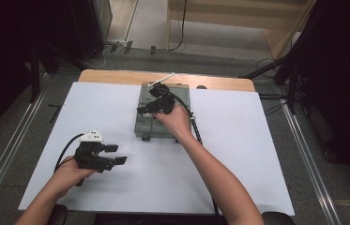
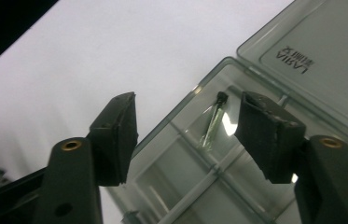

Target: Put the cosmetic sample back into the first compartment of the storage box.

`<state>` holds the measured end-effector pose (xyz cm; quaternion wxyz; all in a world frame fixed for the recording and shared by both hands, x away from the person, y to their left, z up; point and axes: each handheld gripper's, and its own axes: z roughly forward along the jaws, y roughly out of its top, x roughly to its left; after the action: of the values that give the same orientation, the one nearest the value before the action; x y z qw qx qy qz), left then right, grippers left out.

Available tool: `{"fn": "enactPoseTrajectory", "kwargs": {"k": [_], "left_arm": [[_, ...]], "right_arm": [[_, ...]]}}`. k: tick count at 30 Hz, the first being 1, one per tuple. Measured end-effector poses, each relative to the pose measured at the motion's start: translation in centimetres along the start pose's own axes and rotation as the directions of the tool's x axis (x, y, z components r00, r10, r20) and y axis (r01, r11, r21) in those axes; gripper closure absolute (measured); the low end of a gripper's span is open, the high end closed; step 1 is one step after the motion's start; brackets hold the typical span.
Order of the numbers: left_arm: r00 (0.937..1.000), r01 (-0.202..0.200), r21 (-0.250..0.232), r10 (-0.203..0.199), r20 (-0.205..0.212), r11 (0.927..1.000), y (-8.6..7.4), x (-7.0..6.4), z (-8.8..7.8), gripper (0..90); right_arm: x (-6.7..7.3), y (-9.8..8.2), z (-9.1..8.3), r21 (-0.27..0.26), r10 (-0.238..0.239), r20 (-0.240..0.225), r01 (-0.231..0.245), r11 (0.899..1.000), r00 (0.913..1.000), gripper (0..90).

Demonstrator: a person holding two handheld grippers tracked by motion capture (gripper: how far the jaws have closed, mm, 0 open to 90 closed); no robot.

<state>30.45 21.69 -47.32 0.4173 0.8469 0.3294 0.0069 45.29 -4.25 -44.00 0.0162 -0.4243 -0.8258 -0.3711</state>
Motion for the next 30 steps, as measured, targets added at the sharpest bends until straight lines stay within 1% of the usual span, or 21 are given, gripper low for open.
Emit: {"fn": "enactPoseTrajectory", "kwargs": {"k": [2,3,6,9,11,13,15,16,17,19,22,24,25,28,30], "left_arm": [[1.0000,0.006,-0.006,-0.006,-0.006,1.0000,0.1,0.1,0.0,33.7],[0.9999,0.006,-0.002,-0.006,-0.013,1.0000,0.1,0.2,0.0,33.7],[0.9996,0.015,0.003,-0.015,-0.025,0.9999,0.3,0.5,0.2,33.7],[0.9991,0.016,0.009,-0.016,-0.040,0.9998,0.4,0.7,0.3,33.7],[0.9987,0.029,0.005,-0.028,-0.041,0.9996,0.5,0.9,0.4,33.7],[0.9985,0.038,0.007,-0.038,-0.040,0.9993,0.6,1.2,0.4,33.7],[0.9980,0.034,0.006,-0.034,-0.053,0.9994,0.7,1.3,0.4,33.7],[0.9981,0.037,0.005,-0.037,-0.049,0.9993,0.7,1.4,0.5,33.7],[0.9980,0.046,0.007,-0.045,-0.043,0.9989,0.8,1.5,0.5,33.7],[0.9971,0.061,0.007,-0.061,-0.046,0.9981,0.9,1.7,0.5,33.7],[0.9953,0.071,-0.004,-0.071,-0.066,0.9975,1.2,2.0,0.5,33.7],[0.9940,0.084,-0.010,-0.085,-0.069,0.9964,1.6,2.2,0.5,33.7],[0.9937,0.084,-0.012,-0.084,-0.073,0.9964,1.8,2.3,0.5,33.7],[0.9943,0.082,-0.029,-0.083,-0.066,0.9962,2.3,2.5,0.5,33.7],[0.9947,0.074,-0.041,-0.076,-0.069,0.9964,2.7,2.7,0.5,33.7]], "right_arm": [[-0.1,-0.3,-0.4,-0.006,-0.002,-0.025,0.002,1.000,0.9997,34.8],[-0.1,-0.4,-0.6,-0.014,-0.011,-0.036,0.011,1.000,0.9993,33.6],[-0.1,-0.8,-1.1,-0.024,-0.018,-0.043,0.017,1.000,0.9989,31.8],[-0.3,-1.1,-1.6,-0.031,-0.030,-0.042,0.029,0.999,0.9987,31.9],[-0.3,-1.3,-1.8,-0.029,-0.035,-0.041,0.034,0.999,0.9986,32.2],[-0.3,-1.6,-2.1,-0.027,-0.053,-0.036,0.053,0.998,0.9979,33.3],[-0.4,-1.9,-2.3,-0.025,-0.054,-0.038,0.053,0.998,0.9978,34.3],[-0.5,-2.0,-2.4,-0.024,-0.059,-0.036,0.059,0.998,0.9976,34.3],[-0.5,-2.2,-2.5,-0.022,-0.059,-0.035,0.058,0.998,0.9976,34.4],[-0.8,-2.5,-2.7,-0.022,-0.056,-0.039,0.055,0.998,0.9977,34.7],[-1.2,-3.0,-3.2,-0.022,-0.053,-0.036,0.052,0.998,0.9979,35.2],[-1.5,-3.4,-3.6,-0.033,-0.051,-0.026,0.050,0.998,0.9984,36.6],[-1.6,-3.6,-3.9,-0.037,-0.048,-0.019,0.047,0.998,0.9987,36.8],[-2.0,-4.1,-4.6,-0.049,-0.039,-0.018,0.038,0.998,0.9991,36.8],[-2.3,-4.5,-5.0,-0.052,-0.038,-0.015,0.038,0.998,0.9992,36.8]]}}
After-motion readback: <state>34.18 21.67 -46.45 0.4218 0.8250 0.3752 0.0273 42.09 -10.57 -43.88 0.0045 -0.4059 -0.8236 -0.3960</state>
